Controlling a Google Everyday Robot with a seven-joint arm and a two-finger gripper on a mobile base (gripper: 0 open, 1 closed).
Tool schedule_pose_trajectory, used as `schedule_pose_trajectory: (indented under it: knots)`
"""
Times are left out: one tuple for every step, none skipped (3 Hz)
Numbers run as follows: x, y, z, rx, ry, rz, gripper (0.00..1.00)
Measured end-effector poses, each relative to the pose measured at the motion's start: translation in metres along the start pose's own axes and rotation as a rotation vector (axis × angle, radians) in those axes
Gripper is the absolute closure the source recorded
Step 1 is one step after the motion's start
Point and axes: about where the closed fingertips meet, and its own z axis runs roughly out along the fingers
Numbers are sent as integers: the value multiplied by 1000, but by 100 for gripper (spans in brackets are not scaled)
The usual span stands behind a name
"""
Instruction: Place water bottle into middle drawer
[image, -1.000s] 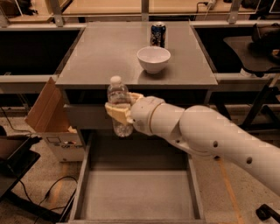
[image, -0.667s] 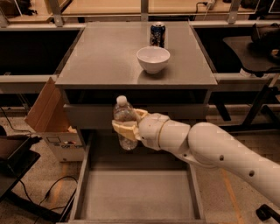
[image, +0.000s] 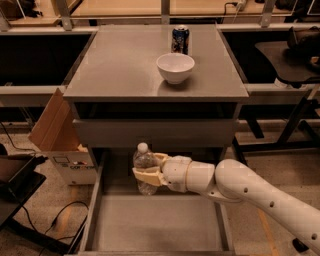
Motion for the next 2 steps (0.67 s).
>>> schedule_pose_trajectory:
  knots:
    - [2,0,3,-6,-1,2,100]
    - [26,-2,35,-61,-5,17,100]
